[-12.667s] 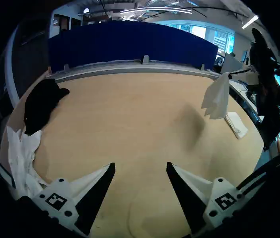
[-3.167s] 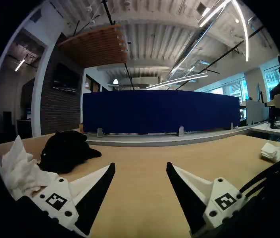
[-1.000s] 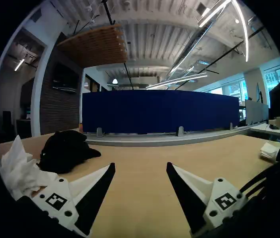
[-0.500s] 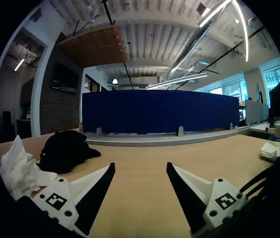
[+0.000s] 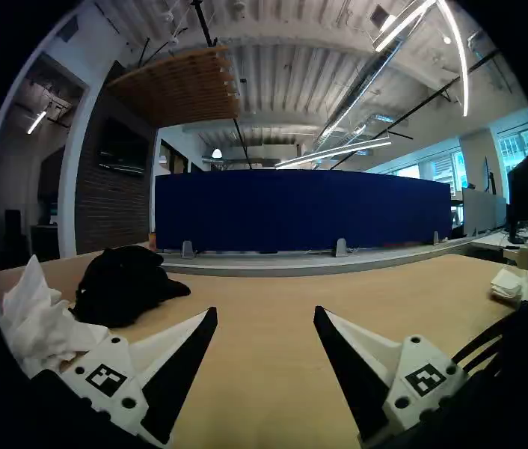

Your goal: Fold towel

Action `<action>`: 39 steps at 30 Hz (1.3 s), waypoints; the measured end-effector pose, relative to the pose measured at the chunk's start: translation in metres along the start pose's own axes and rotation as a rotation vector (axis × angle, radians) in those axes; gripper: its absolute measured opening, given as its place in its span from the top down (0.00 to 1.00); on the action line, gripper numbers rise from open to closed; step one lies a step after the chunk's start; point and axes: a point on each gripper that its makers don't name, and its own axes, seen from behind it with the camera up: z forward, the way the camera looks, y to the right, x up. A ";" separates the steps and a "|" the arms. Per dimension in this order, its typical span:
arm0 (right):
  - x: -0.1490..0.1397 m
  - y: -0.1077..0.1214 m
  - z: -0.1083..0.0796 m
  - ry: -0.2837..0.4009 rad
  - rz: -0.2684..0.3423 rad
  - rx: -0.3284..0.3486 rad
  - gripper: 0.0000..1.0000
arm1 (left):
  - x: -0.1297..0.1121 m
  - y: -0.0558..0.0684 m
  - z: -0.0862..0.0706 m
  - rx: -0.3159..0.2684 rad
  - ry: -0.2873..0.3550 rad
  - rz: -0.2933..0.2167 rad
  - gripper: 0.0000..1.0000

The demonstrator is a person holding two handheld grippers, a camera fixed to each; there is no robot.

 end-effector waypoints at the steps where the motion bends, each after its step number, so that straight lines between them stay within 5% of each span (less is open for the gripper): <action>1: 0.001 0.000 0.000 0.003 -0.003 0.000 0.00 | 0.000 0.000 0.000 0.000 0.000 0.000 0.04; 39: 0.001 0.002 0.001 0.005 -0.047 -0.010 0.00 | 0.000 -0.001 0.000 0.000 0.000 0.000 0.04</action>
